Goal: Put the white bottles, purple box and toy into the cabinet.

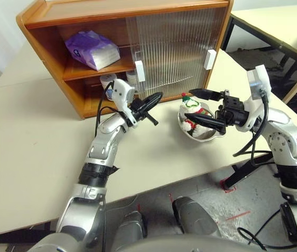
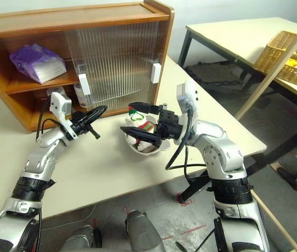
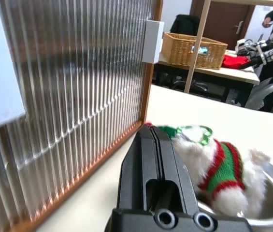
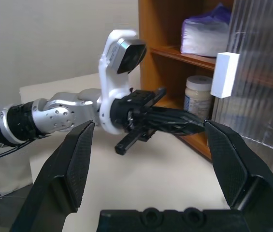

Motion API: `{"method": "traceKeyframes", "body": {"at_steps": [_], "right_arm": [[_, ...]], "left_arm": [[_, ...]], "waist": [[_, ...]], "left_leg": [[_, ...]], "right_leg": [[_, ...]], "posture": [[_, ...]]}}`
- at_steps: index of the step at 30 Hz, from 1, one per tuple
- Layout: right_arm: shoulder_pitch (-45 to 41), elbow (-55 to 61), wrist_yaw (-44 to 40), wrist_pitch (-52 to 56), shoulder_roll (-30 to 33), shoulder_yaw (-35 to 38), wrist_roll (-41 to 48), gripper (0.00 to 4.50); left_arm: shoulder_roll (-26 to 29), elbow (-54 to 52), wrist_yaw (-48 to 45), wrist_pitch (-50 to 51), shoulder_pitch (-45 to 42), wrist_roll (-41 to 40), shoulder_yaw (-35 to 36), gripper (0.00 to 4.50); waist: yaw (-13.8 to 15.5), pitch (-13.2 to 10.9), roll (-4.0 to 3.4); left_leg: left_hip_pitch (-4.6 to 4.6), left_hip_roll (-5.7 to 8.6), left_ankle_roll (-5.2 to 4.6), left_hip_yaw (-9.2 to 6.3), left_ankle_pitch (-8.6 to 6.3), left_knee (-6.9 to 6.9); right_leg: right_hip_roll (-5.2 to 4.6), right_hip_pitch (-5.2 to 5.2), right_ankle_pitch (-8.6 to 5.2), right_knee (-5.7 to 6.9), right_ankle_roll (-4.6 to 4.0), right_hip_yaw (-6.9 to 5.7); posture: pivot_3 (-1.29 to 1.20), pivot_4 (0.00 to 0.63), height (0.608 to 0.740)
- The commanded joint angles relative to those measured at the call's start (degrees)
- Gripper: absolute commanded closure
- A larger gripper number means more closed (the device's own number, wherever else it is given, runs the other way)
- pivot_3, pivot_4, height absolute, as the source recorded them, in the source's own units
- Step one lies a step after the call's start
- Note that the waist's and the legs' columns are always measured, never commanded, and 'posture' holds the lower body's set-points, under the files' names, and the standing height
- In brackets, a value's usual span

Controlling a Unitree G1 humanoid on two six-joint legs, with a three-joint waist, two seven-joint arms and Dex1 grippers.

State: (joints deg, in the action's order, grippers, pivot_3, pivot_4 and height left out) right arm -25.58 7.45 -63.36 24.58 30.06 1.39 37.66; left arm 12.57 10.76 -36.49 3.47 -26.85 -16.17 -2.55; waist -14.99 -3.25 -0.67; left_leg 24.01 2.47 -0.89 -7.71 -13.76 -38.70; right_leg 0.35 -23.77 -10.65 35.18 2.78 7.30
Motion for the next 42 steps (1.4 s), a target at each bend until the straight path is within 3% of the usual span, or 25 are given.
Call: {"method": "traceKeyframes", "body": {"at_steps": [1, 14, 24, 42], "right_arm": [[0.52, 0.87, 0.19, -0.48, 0.11, 0.05, -0.42, 0.0], [1.05, 1.35, 0.84, -0.86, -0.16, -0.21, -0.39, 0.0], [0.82, 1.09, 0.6, -0.54, -0.64, -0.74, -0.25, 0.0], [0.29, 1.08, 0.13, -0.19, -0.43, -1.03, -0.28, 0.0]], "left_arm": [[-0.91, 4.4, 2.06, -2.58, -2.98, 2.12, 0.55, 4.46], [-2.37, 13.17, 15.1, -12.61, -9.72, 12.76, 0.31, 4.46], [-1.59, 14.17, 21.66, -12.8, -10.45, 14.26, 2.74, 4.46], [2.81, 3.2, 26.01, -7.68, -1.86, 15.1, 5.69, 4.46]], "waist": [[0.01, 0.0, 0.0], [-0.79, 0.0, 0.01], [-0.79, -0.01, 0.01], [-1.73, 0.0, 0.0]], "left_leg": [[0.01, 0.0, -0.22, 0.01, 0.12, 0.0], [0.07, 0.12, -0.74, 0.11, 0.27, -0.01], [0.06, 0.25, -0.95, 0.26, 0.25, -0.05], [-0.06, 0.24, -0.9, 0.33, 0.23, -0.06]], "right_leg": [[0.01, 0.0, -0.01, 0.0, 0.01, 0.0], [0.07, 0.01, -0.13, -0.06, 0.22, -0.12], [0.12, 0.05, -0.19, -0.07, 0.34, -0.17], [0.16, 0.07, -0.14, -0.02, 0.27, -0.16]], "posture": [[-0.33, 0.056, 0.74], [-0.34, 0.05, 0.74], [-0.32, 0.053, 0.74], [-0.32, 0.049, 0.74]]}}
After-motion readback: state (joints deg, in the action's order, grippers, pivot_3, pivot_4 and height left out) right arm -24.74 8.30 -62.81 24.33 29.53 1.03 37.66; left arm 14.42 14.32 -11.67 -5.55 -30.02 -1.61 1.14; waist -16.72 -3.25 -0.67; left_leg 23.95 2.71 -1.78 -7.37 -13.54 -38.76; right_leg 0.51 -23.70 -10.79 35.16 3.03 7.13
